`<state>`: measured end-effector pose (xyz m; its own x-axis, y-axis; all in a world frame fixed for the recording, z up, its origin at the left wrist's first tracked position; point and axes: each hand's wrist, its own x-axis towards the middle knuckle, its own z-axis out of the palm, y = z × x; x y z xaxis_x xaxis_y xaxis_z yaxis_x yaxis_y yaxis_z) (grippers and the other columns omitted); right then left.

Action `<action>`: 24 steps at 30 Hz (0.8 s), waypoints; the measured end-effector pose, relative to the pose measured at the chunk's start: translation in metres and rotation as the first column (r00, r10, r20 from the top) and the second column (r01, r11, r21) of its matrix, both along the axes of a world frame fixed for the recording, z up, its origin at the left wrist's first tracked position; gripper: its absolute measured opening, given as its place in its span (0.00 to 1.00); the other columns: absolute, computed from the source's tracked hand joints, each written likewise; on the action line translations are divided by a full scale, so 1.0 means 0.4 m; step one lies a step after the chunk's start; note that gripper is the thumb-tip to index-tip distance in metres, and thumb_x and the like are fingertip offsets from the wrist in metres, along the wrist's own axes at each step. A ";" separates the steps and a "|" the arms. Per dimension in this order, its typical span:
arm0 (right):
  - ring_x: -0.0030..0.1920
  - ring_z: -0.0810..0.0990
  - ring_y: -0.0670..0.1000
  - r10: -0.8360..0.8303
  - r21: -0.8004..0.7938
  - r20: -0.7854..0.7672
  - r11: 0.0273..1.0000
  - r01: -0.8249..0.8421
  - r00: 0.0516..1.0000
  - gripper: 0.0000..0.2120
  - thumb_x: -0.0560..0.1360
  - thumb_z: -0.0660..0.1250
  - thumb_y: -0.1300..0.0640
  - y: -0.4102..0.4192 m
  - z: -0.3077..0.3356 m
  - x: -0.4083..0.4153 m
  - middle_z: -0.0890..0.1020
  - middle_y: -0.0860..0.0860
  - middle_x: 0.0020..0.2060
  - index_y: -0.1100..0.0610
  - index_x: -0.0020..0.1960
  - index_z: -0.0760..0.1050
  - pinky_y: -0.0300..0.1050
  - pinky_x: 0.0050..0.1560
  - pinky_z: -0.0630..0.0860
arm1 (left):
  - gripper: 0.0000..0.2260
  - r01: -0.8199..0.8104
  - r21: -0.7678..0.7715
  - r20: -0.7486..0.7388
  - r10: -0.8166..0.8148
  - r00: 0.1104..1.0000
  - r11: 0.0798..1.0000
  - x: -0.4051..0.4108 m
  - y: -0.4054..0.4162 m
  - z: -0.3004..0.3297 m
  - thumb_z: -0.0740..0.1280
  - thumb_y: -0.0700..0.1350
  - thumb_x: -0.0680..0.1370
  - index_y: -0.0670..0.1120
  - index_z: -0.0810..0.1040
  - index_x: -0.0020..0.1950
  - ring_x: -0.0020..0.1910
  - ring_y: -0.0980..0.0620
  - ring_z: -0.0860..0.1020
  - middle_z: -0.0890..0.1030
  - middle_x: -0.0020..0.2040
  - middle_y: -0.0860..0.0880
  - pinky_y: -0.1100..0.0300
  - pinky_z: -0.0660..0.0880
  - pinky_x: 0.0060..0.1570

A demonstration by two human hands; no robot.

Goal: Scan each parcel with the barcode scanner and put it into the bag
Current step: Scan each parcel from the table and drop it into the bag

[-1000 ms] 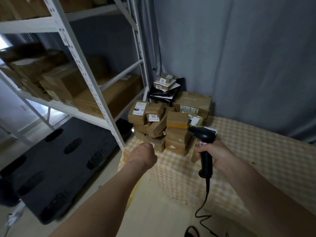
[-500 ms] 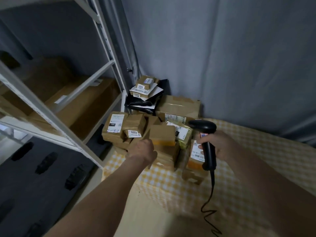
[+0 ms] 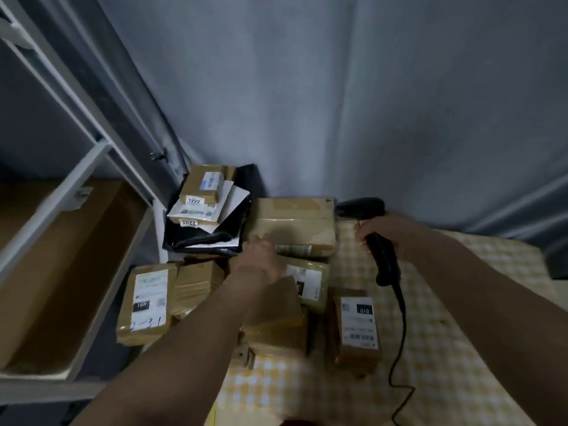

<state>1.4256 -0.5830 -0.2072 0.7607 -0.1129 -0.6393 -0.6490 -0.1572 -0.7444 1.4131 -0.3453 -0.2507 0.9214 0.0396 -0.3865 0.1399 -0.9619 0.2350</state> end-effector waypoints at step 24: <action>0.46 0.79 0.57 -0.167 0.158 -0.167 0.968 0.193 0.972 0.09 0.73 0.69 0.68 0.013 -0.342 0.272 0.79 0.58 0.46 0.64 0.52 0.76 0.48 0.41 0.77 | 0.53 -0.469 -0.199 -0.212 0.430 0.878 0.860 0.338 -0.019 -0.218 0.77 0.56 0.67 0.50 0.41 0.78 0.71 0.40 0.66 0.65 0.72 0.44 0.44 0.67 0.66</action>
<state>1.5343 -0.5780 -0.3439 0.6307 -0.1173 -0.7671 -0.7618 0.0943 -0.6409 1.5482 -0.3530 -0.3378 0.7526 0.3241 -0.5732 0.5971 -0.7027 0.3868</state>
